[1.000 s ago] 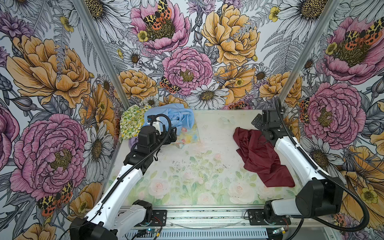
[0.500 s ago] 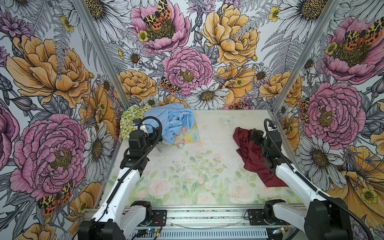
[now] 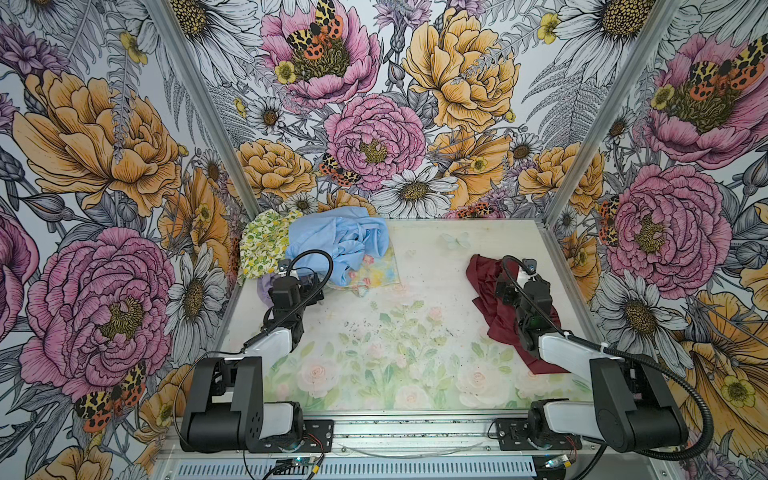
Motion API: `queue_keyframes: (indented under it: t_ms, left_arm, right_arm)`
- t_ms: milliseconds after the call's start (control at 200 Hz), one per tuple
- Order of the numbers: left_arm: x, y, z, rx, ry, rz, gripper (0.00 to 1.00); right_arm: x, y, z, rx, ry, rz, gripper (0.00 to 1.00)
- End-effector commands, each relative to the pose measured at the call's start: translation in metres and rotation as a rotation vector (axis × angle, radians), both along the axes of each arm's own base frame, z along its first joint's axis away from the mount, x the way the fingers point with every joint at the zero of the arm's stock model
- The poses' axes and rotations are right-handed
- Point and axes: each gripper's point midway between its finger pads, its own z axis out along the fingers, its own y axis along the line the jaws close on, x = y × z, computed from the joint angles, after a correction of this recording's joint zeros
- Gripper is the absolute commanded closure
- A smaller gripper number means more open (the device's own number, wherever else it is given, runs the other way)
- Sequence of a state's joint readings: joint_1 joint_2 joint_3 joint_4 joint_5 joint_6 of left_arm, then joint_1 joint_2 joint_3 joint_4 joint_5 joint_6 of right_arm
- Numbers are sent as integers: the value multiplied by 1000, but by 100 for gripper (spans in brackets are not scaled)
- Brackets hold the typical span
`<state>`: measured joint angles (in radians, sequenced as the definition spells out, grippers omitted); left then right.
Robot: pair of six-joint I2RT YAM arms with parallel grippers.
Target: Pick out a specific cloth from the pile
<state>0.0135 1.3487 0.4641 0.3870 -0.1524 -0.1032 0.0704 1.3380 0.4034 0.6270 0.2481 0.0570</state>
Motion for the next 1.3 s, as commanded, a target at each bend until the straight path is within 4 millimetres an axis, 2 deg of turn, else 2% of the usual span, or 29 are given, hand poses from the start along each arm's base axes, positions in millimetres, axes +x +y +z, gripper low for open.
queue_keyframes:
  t_ms: [0,185,230,345,400,430,490,595,1296]
  left_arm:
    - [13,10,30,21,-157,11,1]
    - [17,6,33,29,-184,-2,1]
    - [18,5,32,40,-178,-4,1]
    - [19,-2,34,95,-224,-31,1]
    - [14,-7,20,98,-275,-61,1]
    - [15,-9,21,106,-305,-69,1]
    - [20,-3,13,105,-218,-20,1]
    - [20,-4,17,113,-245,-16,1]
    - [20,-5,16,114,-248,-19,1]
  right_arm:
    - [3,-1,1,-16,-90,6,1]
    - [7,-3,-14,-6,-120,15,1]
    - [7,-3,-20,7,-78,17,1]
    - [10,-3,-19,10,-74,26,1]
    - [11,-2,-20,9,-72,31,0]
    - [12,-3,-20,13,-66,28,1]
    - [16,-4,-22,23,-51,33,1]
    - [20,-9,-25,78,-28,60,1]
    - [20,-8,-24,77,-29,66,0]
